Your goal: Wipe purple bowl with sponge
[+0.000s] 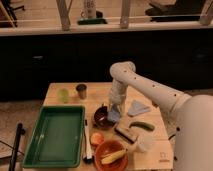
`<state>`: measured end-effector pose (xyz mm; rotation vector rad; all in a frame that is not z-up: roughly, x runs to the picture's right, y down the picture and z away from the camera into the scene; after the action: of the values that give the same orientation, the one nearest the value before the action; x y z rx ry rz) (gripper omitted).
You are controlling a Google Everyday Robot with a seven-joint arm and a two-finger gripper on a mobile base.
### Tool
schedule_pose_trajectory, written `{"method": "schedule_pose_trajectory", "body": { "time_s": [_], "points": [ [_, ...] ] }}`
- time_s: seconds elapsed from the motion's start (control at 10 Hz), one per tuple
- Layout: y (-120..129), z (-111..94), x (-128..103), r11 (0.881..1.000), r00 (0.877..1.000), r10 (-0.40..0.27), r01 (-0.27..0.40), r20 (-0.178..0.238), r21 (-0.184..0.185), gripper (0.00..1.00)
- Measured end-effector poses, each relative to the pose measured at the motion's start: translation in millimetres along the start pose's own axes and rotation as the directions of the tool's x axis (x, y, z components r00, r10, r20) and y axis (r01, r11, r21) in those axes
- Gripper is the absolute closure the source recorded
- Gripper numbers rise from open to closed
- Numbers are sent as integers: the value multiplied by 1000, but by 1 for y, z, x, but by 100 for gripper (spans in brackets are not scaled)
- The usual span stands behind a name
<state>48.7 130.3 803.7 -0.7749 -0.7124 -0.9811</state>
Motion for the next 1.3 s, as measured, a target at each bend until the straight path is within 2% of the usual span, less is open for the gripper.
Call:
{"method": "schedule_pose_trajectory", "body": {
  "time_s": [0.4,0.7,0.9,1.3],
  "points": [
    [-39,2,-12,997,997,-74,74,0,-2,100],
    [-59,7,-37,983,983,-182,182,5,-14,100],
    [-49,16,-54,973,974,-225,226,20,-45,100],
    [-13,19,-43,980,982,-184,186,32,-68,100]
  ]
}}
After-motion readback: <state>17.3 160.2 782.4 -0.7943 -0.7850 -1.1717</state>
